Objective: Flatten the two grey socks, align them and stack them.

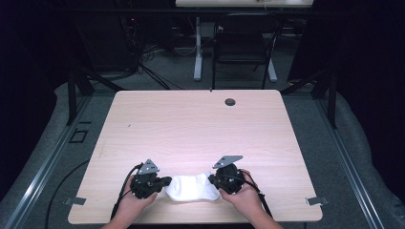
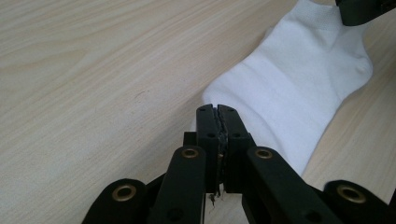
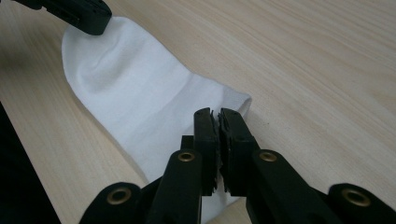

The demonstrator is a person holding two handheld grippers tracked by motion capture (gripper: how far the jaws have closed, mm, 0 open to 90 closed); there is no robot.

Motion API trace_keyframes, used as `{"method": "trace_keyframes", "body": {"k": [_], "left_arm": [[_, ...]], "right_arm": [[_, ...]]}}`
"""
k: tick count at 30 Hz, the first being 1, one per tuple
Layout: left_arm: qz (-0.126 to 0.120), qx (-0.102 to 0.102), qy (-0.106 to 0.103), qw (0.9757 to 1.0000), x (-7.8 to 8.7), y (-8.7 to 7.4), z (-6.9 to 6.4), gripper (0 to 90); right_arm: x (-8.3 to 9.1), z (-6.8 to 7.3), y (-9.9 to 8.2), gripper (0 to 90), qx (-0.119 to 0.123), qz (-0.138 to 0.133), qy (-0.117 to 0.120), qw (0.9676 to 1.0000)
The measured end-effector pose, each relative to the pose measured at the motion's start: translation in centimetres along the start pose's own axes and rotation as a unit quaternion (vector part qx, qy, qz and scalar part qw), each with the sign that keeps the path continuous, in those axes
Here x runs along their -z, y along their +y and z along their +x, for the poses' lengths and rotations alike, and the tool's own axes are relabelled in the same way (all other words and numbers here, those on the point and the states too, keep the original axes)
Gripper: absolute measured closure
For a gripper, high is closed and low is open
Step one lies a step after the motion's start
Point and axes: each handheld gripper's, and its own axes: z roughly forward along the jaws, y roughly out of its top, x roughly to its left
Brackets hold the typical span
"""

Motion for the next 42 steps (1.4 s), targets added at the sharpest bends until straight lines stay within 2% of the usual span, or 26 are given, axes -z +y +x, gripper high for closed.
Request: {"method": "trace_keyframes", "body": {"k": [5,10,17,23,27,30,34,36,39,42], "left_arm": [[0.003,-0.005,0.000,1.0000,-0.1,-0.1,0.0,88.5],[0.006,0.003,0.000,1.0000,-0.4,-0.3,0.1,88.3],[0.011,-0.001,0.003,0.9999,-0.8,-0.5,0.3,87.0],[0.010,0.006,0.002,0.9999,-1.2,-0.7,0.3,82.5],[-0.012,0.003,-0.002,0.9999,-0.5,-0.4,0.3,73.9],[-0.034,-0.002,-0.003,0.9994,0.4,0.0,0.3,68.8],[-0.034,-0.005,-0.011,0.9993,0.6,0.0,-0.2,67.4],[-0.026,-0.008,-0.015,0.9995,0.2,-0.2,-0.5,67.2],[-0.020,-0.012,-0.015,0.9996,-0.1,-0.4,-0.8,65.2],[-0.015,-0.018,-0.017,0.9996,-0.4,-0.7,-0.8,62.6]], "right_arm": [[-0.3,-0.1,-0.1,86.0,-0.005,0.000,0.002,1.0000],[-0.7,-0.2,-0.2,85.9,-0.006,0.000,-0.001,1.0000],[-1.1,-0.2,-0.3,85.8,-0.006,0.007,-0.002,0.9999],[-1.4,-0.5,-0.8,83.1,-0.009,0.014,-0.004,0.9998],[-0.9,-0.8,-0.9,79.5,-0.020,0.001,-0.007,0.9998],[0.0,-0.8,-0.7,75.1,-0.026,-0.024,-0.017,0.9992],[0.9,0.3,-0.3,74.7,-0.011,-0.050,-0.012,0.9986],[0.5,1.1,-0.2,73.9,0.001,-0.050,0.001,0.9987],[-0.7,1.8,-0.6,71.0,0.023,-0.034,-0.010,0.9991],[-1.9,1.5,-1.4,68.3,0.007,-0.023,-0.014,0.9996]]}}
